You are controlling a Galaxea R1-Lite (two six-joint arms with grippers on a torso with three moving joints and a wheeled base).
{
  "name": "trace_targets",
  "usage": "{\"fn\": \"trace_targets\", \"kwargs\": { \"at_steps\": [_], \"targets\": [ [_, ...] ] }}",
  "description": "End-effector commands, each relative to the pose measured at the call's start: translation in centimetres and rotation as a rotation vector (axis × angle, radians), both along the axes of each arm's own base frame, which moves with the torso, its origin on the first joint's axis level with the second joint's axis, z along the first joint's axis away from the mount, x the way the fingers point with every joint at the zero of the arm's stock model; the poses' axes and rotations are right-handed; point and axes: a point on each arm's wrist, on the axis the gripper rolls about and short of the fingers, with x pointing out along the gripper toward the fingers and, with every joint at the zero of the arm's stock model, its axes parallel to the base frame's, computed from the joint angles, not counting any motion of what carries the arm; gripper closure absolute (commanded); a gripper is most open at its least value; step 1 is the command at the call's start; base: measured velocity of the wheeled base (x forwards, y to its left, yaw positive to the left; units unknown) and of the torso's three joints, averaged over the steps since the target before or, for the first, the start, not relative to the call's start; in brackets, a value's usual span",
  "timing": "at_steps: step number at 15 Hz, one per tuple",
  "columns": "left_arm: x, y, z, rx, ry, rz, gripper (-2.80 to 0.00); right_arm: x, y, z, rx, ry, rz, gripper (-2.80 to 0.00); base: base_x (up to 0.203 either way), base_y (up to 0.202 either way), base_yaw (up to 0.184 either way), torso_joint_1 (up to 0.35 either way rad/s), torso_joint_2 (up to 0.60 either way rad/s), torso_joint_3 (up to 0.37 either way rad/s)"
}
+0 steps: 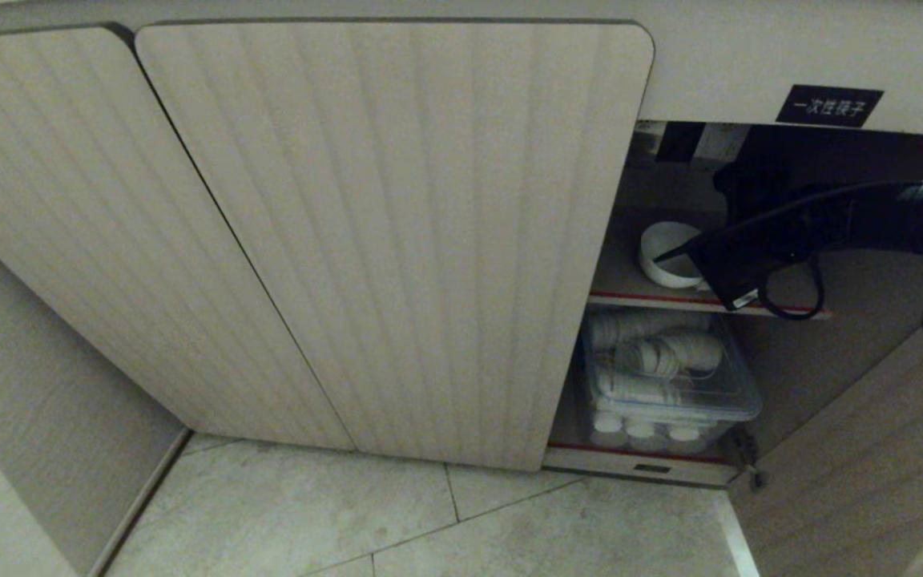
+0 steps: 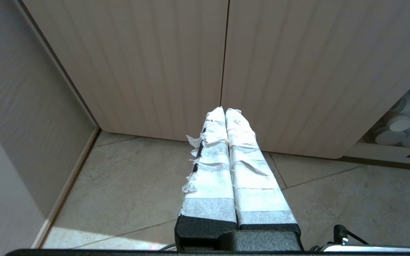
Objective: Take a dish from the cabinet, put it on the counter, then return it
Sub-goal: Put it back into the cabinet
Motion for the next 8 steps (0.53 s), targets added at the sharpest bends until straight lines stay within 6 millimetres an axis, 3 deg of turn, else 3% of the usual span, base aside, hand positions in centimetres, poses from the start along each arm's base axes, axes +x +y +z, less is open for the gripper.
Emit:
{"fn": "trace_targets", "kwargs": {
  "at_steps": [1, 8],
  "targets": [
    [0.0, 0.0, 0.0, -0.001, -0.001, 0.000, 0.00, 0.2, -0.6, 0.1, 0.007, -0.001, 0.012, 0.00, 0.000, 0.000, 0.000, 0.000, 0.00, 0.000],
    [0.0, 0.0, 0.0, -0.001, 0.000, 0.000, 0.00, 0.7, -1.7, -0.5, -0.027, 0.009, 0.029, 0.00, 0.000, 0.000, 0.000, 0.000, 0.00, 0.000]
  ]
}}
